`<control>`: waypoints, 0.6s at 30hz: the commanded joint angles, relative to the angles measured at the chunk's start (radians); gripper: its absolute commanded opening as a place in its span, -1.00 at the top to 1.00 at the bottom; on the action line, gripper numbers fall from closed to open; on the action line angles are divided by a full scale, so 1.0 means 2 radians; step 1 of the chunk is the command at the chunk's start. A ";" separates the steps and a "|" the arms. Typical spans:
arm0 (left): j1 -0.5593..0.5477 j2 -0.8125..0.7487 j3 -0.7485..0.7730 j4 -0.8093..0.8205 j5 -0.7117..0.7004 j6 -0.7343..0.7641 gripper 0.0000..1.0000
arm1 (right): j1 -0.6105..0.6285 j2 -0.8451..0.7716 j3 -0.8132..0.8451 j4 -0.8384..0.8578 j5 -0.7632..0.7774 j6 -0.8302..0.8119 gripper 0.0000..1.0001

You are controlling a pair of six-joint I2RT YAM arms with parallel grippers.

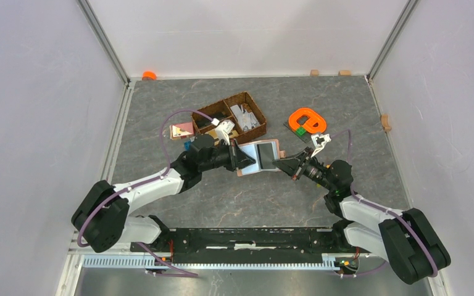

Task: Take the credit cards out of the card holder
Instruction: Remove the credit card from the card holder.

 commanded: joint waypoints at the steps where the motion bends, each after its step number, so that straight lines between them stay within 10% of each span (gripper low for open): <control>1: -0.001 0.005 0.016 0.002 -0.001 0.023 0.82 | 0.002 0.003 0.002 0.078 -0.023 0.026 1.00; 18: 0.000 -0.001 -0.004 0.067 0.036 0.004 0.44 | 0.007 0.025 0.002 0.129 -0.044 0.059 1.00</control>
